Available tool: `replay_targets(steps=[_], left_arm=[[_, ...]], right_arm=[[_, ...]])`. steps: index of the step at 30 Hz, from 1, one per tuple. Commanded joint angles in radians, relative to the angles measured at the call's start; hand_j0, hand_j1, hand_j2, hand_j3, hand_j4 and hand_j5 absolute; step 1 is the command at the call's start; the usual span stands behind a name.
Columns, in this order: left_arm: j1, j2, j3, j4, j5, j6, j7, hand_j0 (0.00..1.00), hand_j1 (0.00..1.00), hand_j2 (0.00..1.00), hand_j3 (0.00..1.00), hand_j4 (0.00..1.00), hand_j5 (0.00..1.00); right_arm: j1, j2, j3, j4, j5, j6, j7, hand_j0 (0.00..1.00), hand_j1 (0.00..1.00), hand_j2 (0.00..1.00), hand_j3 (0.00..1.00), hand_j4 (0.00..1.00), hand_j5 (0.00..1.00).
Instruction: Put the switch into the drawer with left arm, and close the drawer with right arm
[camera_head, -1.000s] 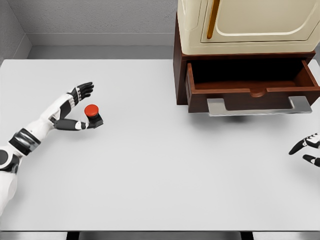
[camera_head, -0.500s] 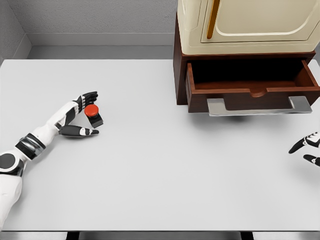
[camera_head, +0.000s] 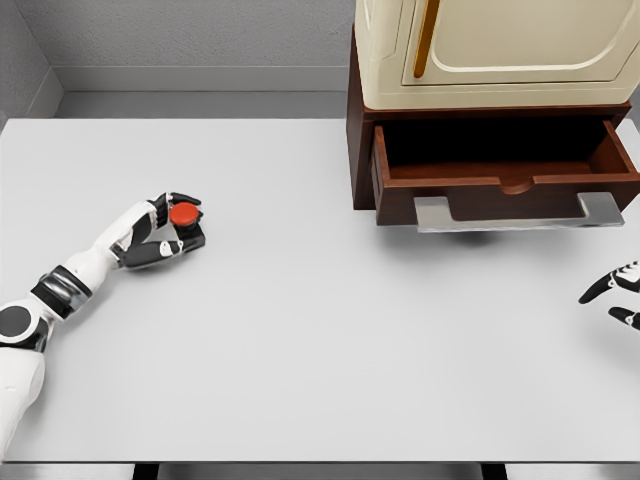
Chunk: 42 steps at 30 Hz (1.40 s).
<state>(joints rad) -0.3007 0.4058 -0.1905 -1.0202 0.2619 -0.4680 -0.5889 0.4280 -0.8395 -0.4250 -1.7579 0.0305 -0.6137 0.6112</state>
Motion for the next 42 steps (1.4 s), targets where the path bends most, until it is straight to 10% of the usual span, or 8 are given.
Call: replay_targets(steps=[1,42], left_arm=[[-0.002,0.001,0.005,-0.008,0.008,-0.015,0.000,0.46,0.46,0.46,0.46,0.46,0.46],[-0.075,-0.013,-0.003,-0.408,-0.159,-0.014,-0.009,0.33,0.33,0.33,0.33,0.33,0.33]], right_arm=[[0.000,-0.001,-0.001,0.000,-0.007,0.003,0.000,0.56,0.56,0.56,0.56,0.56,0.56],[0.000,-0.003,-0.003,0.000,-0.015,0.003,0.000,0.58,0.58,0.58,0.58,0.58,0.58]])
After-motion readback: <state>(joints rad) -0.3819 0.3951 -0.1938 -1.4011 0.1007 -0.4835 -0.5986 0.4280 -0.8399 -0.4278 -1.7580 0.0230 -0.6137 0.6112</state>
